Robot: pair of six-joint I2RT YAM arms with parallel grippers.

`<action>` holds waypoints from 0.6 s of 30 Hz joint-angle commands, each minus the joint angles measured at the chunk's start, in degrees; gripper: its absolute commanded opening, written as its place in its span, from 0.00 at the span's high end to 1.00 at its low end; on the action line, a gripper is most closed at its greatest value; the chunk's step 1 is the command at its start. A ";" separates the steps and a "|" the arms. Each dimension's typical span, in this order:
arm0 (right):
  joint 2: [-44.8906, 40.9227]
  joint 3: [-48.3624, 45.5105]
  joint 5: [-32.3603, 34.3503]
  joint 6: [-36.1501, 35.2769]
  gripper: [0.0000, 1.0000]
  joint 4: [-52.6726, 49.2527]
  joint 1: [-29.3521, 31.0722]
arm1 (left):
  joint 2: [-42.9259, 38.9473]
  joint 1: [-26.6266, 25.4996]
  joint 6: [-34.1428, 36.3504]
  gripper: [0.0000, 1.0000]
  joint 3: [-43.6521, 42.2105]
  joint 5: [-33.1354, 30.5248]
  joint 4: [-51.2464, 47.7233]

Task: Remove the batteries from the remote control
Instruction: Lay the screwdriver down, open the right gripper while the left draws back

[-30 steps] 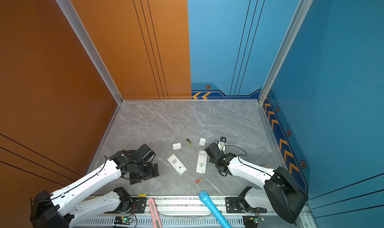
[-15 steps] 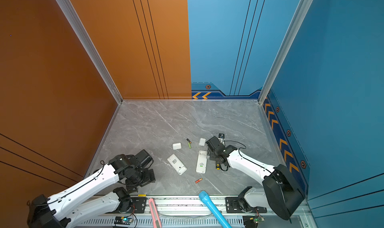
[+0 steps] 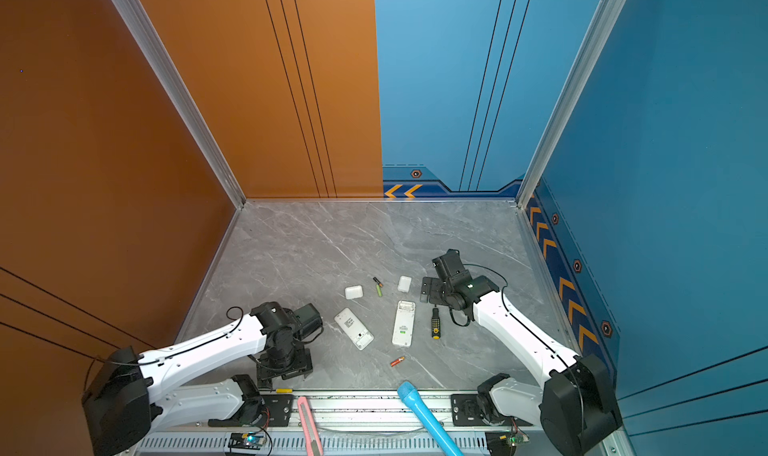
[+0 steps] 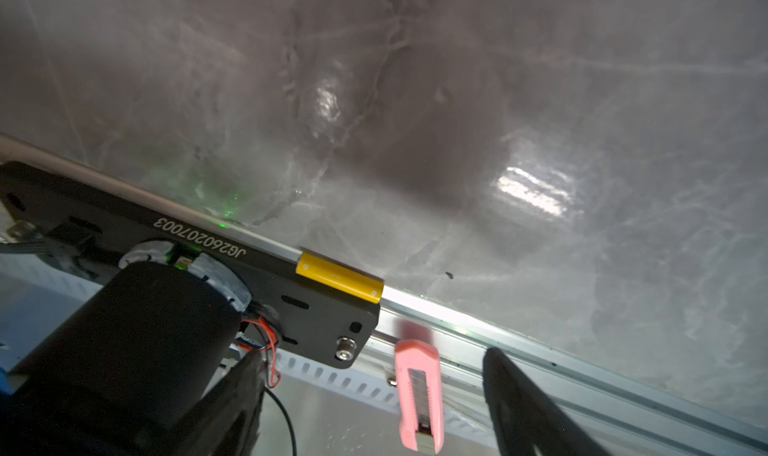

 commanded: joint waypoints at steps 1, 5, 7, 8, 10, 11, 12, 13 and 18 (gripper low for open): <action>-0.65 0.72 -2.16 -2.60 0.00 -2.83 -1.03 | 1.16 -0.70 3.33 0.23 -0.16 -1.22 -2.36; -1.96 -0.35 -2.39 -2.68 0.00 -2.74 -1.44 | 1.28 0.82 5.00 0.29 -1.46 -1.42 -1.66; -2.35 -0.88 -2.49 -2.77 0.00 -2.65 -1.51 | 0.53 1.67 6.01 0.30 -1.85 -1.13 -1.14; -2.43 -1.02 -2.57 -2.70 0.00 -2.65 -1.52 | -0.16 2.41 6.14 0.30 -2.56 -0.28 -0.64; -2.60 -1.31 -2.83 -2.77 0.00 -2.90 -1.66 | -3.23 3.56 4.42 0.31 -4.84 1.45 0.56; -2.69 -1.35 -2.88 -2.77 0.00 -2.97 -1.70 | -5.08 3.61 3.21 0.31 -5.66 1.84 0.89; -2.93 -1.49 -2.84 -2.94 0.00 -2.96 -1.70 | -7.39 3.84 1.50 0.32 -6.68 2.45 1.42; -3.22 -1.65 -2.74 -2.95 0.00 -3.00 -1.77 | -9.89 4.25 -0.19 0.32 -7.74 3.11 1.81; -4.37 -2.15 -2.94 -3.10 0.00 -2.92 -2.23 | -18.29 5.19 -8.51 0.32 -11.77 4.79 5.74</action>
